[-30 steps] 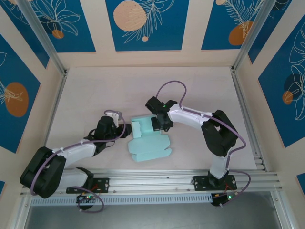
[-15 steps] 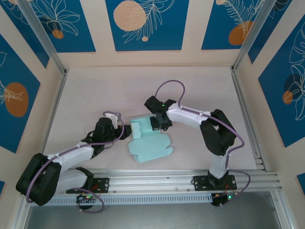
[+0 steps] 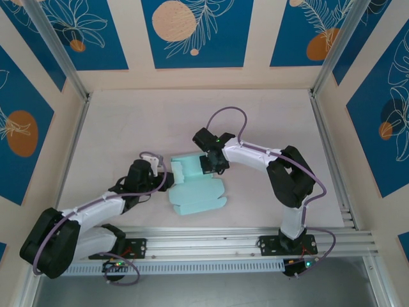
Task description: Fold the paper box
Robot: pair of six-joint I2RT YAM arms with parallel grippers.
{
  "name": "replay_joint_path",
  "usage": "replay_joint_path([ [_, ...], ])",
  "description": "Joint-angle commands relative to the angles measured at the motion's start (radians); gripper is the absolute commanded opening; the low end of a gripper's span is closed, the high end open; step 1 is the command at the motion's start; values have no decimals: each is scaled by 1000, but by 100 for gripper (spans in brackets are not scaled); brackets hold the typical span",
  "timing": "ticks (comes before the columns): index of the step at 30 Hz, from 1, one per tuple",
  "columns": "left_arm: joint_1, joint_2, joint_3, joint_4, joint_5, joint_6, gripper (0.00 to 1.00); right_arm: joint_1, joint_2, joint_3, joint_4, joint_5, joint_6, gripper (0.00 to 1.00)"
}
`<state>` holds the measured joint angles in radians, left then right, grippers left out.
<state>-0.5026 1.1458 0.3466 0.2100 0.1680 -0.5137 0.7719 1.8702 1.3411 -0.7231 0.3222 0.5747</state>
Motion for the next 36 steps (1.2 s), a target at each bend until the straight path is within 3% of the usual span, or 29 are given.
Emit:
replay_joint_path([
  [1,-12,30,6,30,45,14,42,7,34,11,-9,-40,1,0],
  [5,-12,64,24,62,29,16,51,10,35,12,-5,-45,-2,0],
  [12,-14,148,97,33,-71,30,48,21,33,16,-10,-44,-4,0],
  [19,-25,244,164,-40,-240,12,38,33,33,19,-19,-48,-1,0],
  [26,-89,343,249,-123,-413,81,22,37,36,15,-15,-57,13,0],
  [28,-103,367,267,-141,-449,90,17,37,39,16,-12,-60,14,0],
  [32,-110,383,290,-185,-476,107,16,32,55,24,-13,-60,12,0],
  [36,-110,371,293,-225,-519,115,5,25,69,31,-9,-70,10,0],
])
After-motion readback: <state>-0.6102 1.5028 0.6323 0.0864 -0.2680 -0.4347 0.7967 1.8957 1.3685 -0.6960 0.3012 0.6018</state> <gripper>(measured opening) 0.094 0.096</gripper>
